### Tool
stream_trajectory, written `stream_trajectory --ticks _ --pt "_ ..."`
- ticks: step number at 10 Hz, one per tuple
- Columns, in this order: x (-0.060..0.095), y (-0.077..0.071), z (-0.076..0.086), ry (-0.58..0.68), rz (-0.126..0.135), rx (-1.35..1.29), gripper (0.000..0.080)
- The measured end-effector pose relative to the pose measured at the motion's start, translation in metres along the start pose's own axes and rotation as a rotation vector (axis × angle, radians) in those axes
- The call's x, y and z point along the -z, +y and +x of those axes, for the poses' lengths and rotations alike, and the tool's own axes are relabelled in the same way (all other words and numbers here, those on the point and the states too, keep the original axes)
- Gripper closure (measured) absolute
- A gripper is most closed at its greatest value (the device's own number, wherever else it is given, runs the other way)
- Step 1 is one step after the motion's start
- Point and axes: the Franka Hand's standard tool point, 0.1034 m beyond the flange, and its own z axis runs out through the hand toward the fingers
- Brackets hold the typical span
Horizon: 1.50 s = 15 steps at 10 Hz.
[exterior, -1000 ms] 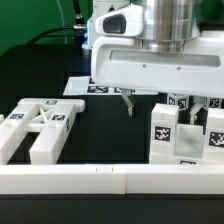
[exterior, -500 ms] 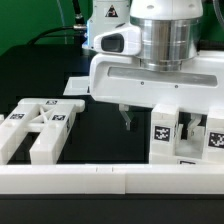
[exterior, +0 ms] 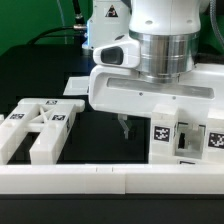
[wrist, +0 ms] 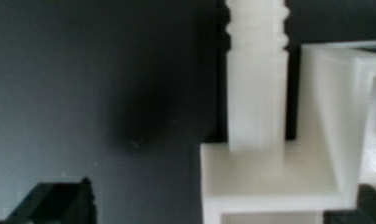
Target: Assemble chair
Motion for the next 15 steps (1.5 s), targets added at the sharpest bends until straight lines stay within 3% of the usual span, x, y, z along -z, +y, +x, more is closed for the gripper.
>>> stream_trajectory --ticks 1,3,9,15 --pt "-0.001 0.0 -0.001 -0.002 -0.001 0.0 0.0174" --pt "0.0 0.0 0.0 0.0 0.0 0.0 0.0469" --pt "0.001 0.0 0.0 0.0 0.001 0.002 0.0469" --pt "0.048 0.003 0.0 -0.009 0.02 0.029 0.0468"
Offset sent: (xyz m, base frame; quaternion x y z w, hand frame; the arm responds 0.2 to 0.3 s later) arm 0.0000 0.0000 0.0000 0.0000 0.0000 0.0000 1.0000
